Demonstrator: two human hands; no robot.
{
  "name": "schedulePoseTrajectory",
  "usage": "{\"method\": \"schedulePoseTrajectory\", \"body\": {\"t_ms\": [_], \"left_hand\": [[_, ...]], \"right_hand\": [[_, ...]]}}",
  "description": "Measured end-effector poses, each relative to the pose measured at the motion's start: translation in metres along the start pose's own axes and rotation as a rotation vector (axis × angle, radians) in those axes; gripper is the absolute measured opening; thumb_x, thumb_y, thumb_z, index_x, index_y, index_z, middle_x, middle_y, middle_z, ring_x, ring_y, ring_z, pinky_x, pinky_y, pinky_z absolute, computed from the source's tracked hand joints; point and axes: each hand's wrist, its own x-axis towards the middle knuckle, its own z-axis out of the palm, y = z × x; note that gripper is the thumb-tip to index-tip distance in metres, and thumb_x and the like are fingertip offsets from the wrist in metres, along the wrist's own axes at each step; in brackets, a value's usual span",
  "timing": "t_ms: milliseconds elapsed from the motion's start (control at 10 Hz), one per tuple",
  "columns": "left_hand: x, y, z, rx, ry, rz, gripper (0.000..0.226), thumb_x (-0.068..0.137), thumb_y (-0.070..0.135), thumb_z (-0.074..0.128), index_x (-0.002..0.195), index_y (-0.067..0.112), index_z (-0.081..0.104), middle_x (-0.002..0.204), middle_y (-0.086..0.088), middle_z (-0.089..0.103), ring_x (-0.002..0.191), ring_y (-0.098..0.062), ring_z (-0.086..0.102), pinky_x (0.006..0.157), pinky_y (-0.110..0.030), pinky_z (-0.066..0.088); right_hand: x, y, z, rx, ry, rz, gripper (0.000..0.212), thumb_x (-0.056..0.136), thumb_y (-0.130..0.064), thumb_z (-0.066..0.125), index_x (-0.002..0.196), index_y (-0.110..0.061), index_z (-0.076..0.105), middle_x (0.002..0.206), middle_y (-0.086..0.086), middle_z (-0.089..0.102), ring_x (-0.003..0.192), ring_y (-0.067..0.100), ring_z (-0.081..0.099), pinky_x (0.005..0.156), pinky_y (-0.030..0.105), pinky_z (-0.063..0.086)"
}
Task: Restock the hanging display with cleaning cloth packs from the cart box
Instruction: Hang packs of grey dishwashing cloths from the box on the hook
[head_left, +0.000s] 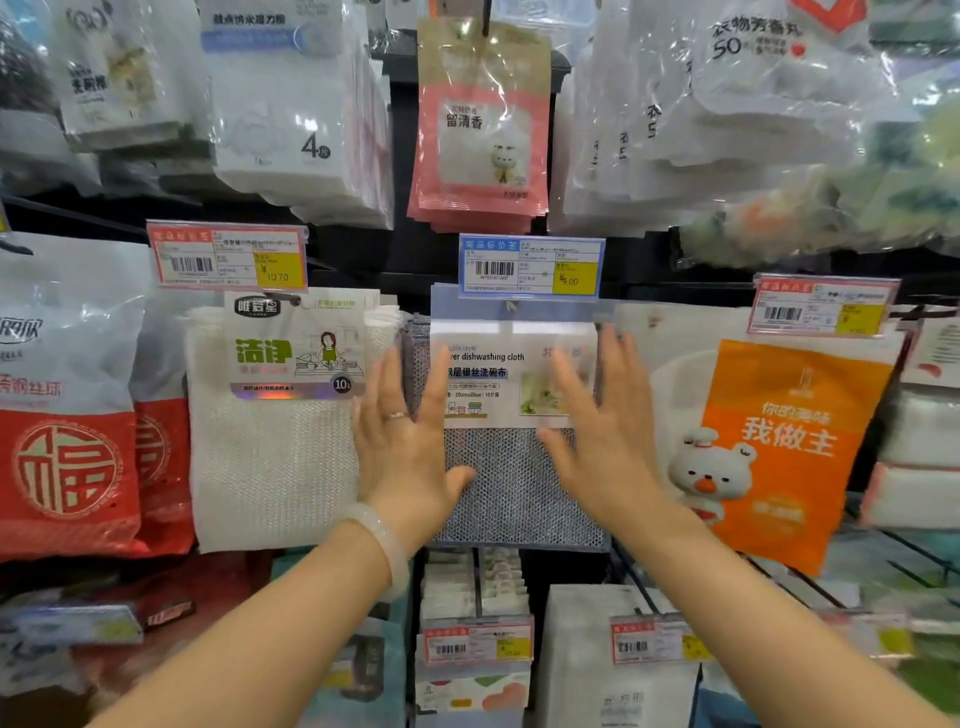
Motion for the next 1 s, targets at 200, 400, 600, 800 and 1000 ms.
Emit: {"method": "schedulePoseTrajectory", "body": {"t_ms": [200, 400, 600, 800, 1000], "left_hand": [[0.006, -0.002, 0.01, 0.17, -0.261, 0.012, 0.123, 0.071, 0.044, 0.073, 0.124, 0.046, -0.038, 0.117, -0.002, -0.068, 0.114, -0.022, -0.059, 0.108, -0.046, -0.016], [0.012, -0.003, 0.012, 0.211, -0.326, -0.014, 0.119, 0.074, 0.038, 0.072, 0.135, 0.043, -0.03, 0.111, 0.0, -0.07, 0.133, -0.03, -0.037, 0.114, -0.05, -0.004], [0.015, -0.005, 0.009, 0.245, -0.316, -0.043, 0.128, 0.073, 0.044, 0.072, 0.117, 0.047, -0.049, 0.113, 0.001, -0.07, 0.12, -0.027, -0.053, 0.107, -0.051, -0.016], [0.004, -0.011, 0.006, 0.273, -0.383, -0.074, 0.128, 0.073, 0.042, 0.072, 0.116, 0.045, -0.049, 0.117, -0.002, -0.068, 0.109, -0.023, -0.06, 0.109, -0.055, -0.013], [-0.013, -0.019, 0.001, 0.27, -0.257, -0.014, 0.111, 0.085, 0.054, 0.05, 0.118, 0.037, -0.054, 0.129, 0.0, -0.061, 0.12, -0.018, -0.055, 0.106, -0.047, -0.026]], "right_hand": [[0.008, -0.004, 0.026, -0.244, -0.309, -0.057, 0.101, 0.081, -0.05, 0.061, 0.144, -0.038, -0.016, 0.135, -0.002, -0.049, 0.121, 0.021, -0.053, 0.107, 0.048, -0.021], [0.013, -0.005, 0.031, -0.228, -0.35, -0.018, 0.098, 0.081, -0.052, 0.061, 0.146, -0.037, -0.009, 0.139, 0.0, -0.044, 0.124, 0.022, -0.048, 0.106, 0.049, -0.02], [0.015, -0.01, 0.026, -0.243, -0.333, -0.005, 0.094, 0.08, -0.052, 0.062, 0.148, -0.034, -0.001, 0.157, 0.01, -0.02, 0.14, 0.03, -0.029, 0.112, 0.05, -0.013], [0.014, -0.01, 0.019, -0.202, -0.355, 0.017, 0.096, 0.082, -0.056, 0.057, 0.147, -0.034, -0.01, 0.155, 0.006, -0.027, 0.139, 0.025, -0.032, 0.11, 0.045, -0.019], [-0.008, -0.02, -0.009, 0.175, -0.447, 0.125, 0.078, 0.083, -0.05, 0.06, 0.147, -0.03, 0.02, 0.158, -0.001, -0.015, 0.144, 0.017, -0.015, 0.117, 0.035, 0.0]]}}
